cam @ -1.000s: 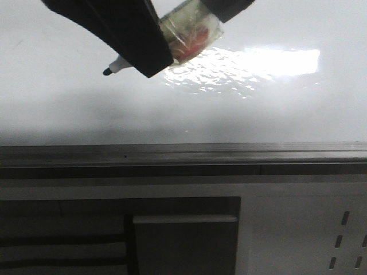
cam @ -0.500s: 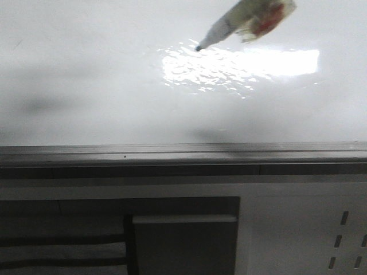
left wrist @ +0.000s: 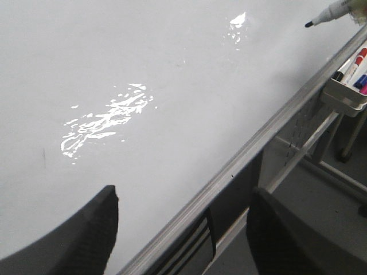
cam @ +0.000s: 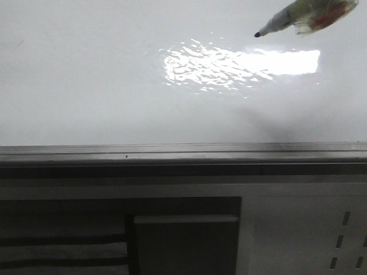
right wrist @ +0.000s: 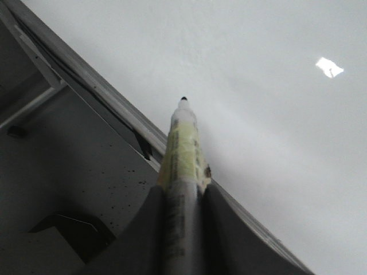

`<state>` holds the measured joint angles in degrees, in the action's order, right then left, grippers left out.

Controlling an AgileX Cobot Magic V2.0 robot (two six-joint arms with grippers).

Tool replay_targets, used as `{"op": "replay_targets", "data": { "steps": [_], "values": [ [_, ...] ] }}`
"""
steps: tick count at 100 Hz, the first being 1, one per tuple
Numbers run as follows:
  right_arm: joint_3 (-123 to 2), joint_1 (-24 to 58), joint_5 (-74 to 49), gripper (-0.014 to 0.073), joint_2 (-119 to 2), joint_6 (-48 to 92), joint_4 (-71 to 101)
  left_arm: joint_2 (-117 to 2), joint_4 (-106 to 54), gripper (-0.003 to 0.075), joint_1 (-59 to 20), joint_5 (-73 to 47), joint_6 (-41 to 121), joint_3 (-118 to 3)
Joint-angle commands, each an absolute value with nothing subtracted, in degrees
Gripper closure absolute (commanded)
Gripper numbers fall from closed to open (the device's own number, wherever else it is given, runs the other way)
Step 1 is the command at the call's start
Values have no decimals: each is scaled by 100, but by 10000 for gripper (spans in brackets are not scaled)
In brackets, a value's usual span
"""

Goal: Write number 4 on whiteboard

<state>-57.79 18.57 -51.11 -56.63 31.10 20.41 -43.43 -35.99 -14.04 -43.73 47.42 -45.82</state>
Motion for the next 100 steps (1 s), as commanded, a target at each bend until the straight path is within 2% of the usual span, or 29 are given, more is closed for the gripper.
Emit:
{"op": "replay_targets", "data": {
  "steps": [1, 33, 55, 100],
  "values": [
    [-6054, 1823, -4877, 608, -5719, 3104, 2435, -4298, -3865, 283, -1383, -3955, 4688, -4713],
    [-7166, 1911, -5546, 608, -6546, 2705, 2226, -4361, -3887, 283, -1383, -3955, 4688, -4713],
    [-6973, 2456, -4870, 608, -6559, 2461, 2004, -4361, -3887, 283, -1383, -3955, 4688, -4713],
    [-6996, 2457, -3845, 608, -7492, 2396, 1957, -4361, -3887, 283, -1383, -3828, 4688, -4713]
  ]
}}
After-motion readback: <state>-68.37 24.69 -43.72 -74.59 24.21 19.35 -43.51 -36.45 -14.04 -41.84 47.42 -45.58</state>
